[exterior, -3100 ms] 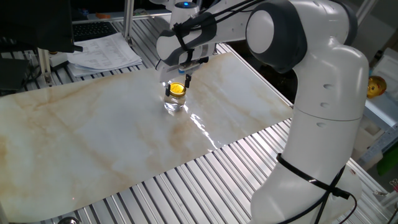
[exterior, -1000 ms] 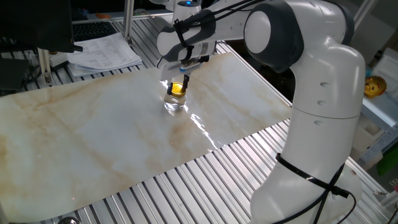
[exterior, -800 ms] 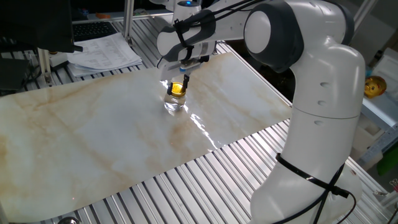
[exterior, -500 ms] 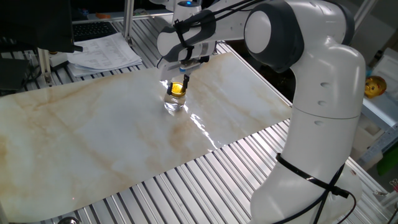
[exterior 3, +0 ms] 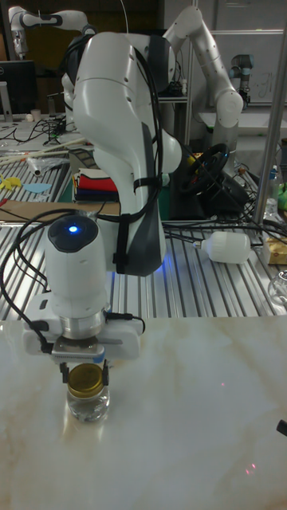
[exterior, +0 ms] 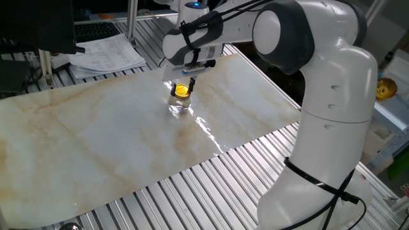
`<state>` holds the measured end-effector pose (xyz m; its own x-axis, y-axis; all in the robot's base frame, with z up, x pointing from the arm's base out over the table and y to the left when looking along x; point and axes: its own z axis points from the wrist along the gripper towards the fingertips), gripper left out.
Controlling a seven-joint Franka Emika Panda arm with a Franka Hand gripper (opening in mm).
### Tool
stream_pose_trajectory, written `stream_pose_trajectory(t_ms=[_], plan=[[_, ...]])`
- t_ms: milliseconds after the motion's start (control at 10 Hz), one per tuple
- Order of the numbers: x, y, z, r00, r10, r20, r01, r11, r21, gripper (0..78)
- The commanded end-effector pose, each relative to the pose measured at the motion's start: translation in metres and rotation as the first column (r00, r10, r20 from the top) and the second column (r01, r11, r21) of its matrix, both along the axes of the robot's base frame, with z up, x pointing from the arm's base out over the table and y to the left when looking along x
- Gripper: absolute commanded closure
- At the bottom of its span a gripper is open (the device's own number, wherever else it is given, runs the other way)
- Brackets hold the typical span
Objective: Screw the lid onto the jar
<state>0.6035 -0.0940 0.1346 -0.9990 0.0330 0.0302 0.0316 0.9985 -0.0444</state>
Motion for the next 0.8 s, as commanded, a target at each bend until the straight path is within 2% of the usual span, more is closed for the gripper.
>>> stream_pose_trajectory(t_ms=[100,300,400,600,800], plan=[[0.0005,-0.0008,0.0010,0.994,-0.113,0.012,0.113,0.994,-0.002,76.4],[0.0005,-0.0008,0.0010,0.980,-0.197,0.015,0.197,0.980,0.000,76.4],[0.0005,-0.0008,0.0009,0.968,-0.252,0.017,0.252,0.968,0.003,76.4],[0.0005,-0.0008,0.0010,0.916,-0.400,0.026,0.400,0.916,0.012,76.4],[0.0005,-0.0009,0.0010,0.862,-0.506,0.029,0.506,0.862,0.019,76.4]])
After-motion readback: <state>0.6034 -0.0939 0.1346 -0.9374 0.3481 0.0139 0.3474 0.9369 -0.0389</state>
